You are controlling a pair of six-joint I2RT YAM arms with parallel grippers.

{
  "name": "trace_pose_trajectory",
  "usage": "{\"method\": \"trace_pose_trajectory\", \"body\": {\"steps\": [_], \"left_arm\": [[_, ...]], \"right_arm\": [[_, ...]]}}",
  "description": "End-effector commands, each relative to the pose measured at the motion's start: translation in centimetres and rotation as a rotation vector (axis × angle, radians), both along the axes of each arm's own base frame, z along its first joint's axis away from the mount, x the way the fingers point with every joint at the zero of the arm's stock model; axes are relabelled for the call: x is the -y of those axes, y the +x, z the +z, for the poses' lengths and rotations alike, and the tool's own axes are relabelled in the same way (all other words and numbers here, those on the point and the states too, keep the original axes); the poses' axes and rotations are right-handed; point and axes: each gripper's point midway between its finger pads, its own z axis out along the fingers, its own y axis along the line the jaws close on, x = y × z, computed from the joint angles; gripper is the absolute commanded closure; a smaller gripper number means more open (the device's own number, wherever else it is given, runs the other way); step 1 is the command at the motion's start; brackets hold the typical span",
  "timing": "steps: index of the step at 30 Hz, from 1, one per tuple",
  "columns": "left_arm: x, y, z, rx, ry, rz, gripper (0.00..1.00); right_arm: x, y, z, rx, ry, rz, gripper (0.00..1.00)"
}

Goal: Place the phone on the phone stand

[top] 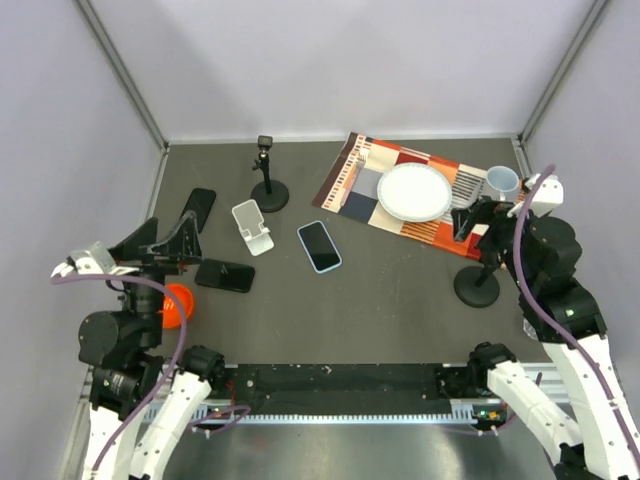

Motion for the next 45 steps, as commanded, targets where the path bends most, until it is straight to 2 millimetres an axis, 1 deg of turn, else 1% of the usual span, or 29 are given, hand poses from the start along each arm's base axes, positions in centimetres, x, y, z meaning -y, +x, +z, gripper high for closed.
{"method": "trace_pose_trajectory", "body": {"steps": [1,2,3,4,5,6,7,8,9,10,11,12,13,14,15,16,18,20,22,24,25,27,28,31,34,38,39,42,45], "left_arm": [[2.0,1.4,-0.2,-0.018,0.016,-0.081,0.01],[2.8,1.5,-0.1,-0.020,0.033,-0.119,0.01],[3.4,2.3,-0.6,-0.050,0.052,-0.139,0.01],[3.8,2.4,-0.4,-0.055,0.065,-0.157,0.01],[4.9,2.6,-0.6,-0.067,0.093,-0.209,0.01],[5.6,3.6,-1.3,-0.105,0.115,-0.232,0.01],[6.2,3.8,-1.5,-0.125,0.130,-0.260,0.01],[6.6,4.2,-1.7,-0.140,0.140,-0.273,0.01],[8.2,4.6,-2.5,-0.169,0.171,-0.353,0.01],[8.9,4.8,-2.7,-0.182,0.180,-0.383,0.01],[9.6,5.4,-3.5,-0.210,0.187,-0.412,0.01],[10.8,5.0,-3.8,-0.219,0.201,-0.484,0.01],[11.4,5.1,-4.2,-0.224,0.213,-0.520,0.01],[12.1,5.2,-4.8,-0.235,0.223,-0.558,0.01],[12.7,5.0,-5.1,-0.233,0.237,-0.596,0.02],[13.0,5.1,-6.0,-0.247,0.241,-0.611,0.02],[13.2,5.4,-6.5,-0.241,0.252,-0.618,0.02],[13.5,5.4,-7.0,-0.233,0.278,-0.610,0.01],[13.7,5.2,-6.8,-0.224,0.296,-0.601,0.01],[14.3,4.5,-6.7,-0.211,0.319,-0.630,0.01],[14.6,4.2,-6.7,-0.206,0.323,-0.643,0.01],[14.9,3.3,-6.6,-0.191,0.331,-0.669,0.01],[14.9,3.1,-6.7,-0.190,0.331,-0.673,0.01],[15.0,2.8,-7.1,-0.193,0.330,-0.679,0.01],[15.0,2.9,-7.2,-0.188,0.327,-0.677,0.02],[15.2,2.5,-7.0,-0.177,0.330,-0.693,0.02],[15.2,2.5,-7.1,-0.180,0.330,-0.693,0.02],[15.2,2.6,-7.5,-0.193,0.331,-0.691,0.02],[15.3,2.9,-8.0,-0.208,0.331,-0.691,0.02]], "right_arm": [[-1.4,1.2,-2.9,-0.110,0.013,0.046,0.01],[-2.6,1.2,-3.4,-0.127,0.000,0.120,0.01],[-3.1,1.5,-4.2,-0.160,-0.011,0.147,0.01],[-3.2,1.6,-4.6,-0.183,-0.015,0.154,0.01],[-3.2,1.7,-5.0,-0.199,-0.019,0.152,0.01],[-3.3,1.8,-5.4,-0.217,-0.023,0.154,0.01],[-3.2,1.9,-6.0,-0.245,-0.032,0.148,0.01],[-2.6,2.0,-6.4,-0.257,-0.048,0.118,0.01],[-2.1,2.1,-6.6,-0.264,-0.059,0.089,0.01],[-1.5,2.2,-6.9,-0.277,-0.081,0.059,0.01],[0.1,2.1,-7.5,-0.302,-0.117,-0.016,0.01],[0.9,2.1,-7.8,-0.315,-0.132,-0.056,0.01],[1.9,2.0,-8.1,-0.330,-0.139,-0.098,0.01],[3.8,2.0,-8.5,-0.347,-0.120,-0.171,0.01],[4.6,1.9,-9.3,-0.368,-0.098,-0.202,0.01],[5.5,1.8,-9.5,-0.375,-0.066,-0.237,0.01],[7.8,1.3,-9.7,-0.369,-0.025,-0.326,0.01],[8.6,0.9,-9.5,-0.346,-0.011,-0.356,0.01],[8.1,0.9,-10.1,-0.364,-0.011,-0.318,0.03],[7.6,0.9,-11.1,-0.396,-0.009,-0.286,0.09],[7.2,0.8,-11.5,-0.404,-0.012,-0.264,0.18],[7.3,0.4,-12.2,-0.415,-0.032,-0.257,0.25],[7.3,0.2,-12.4,-0.417,-0.047,-0.245,0.37],[6.5,-0.2,-12.8,-0.428,-0.033,-0.210,0.54],[5.9,-0.5,-12.6,-0.427,-0.047,-0.204,0.53],[6.3,-0.5,-12.4,-0.440,-0.052,-0.228,0.53],[5.6,-0.5,-12.3,-0.442,-0.058,-0.203,0.53],[5.4,-0.4,-12.5,-0.473,-0.062,-0.197,0.55],[5.8,0.0,-13.9,-0.531,-0.082,-0.221,0.71]]}}
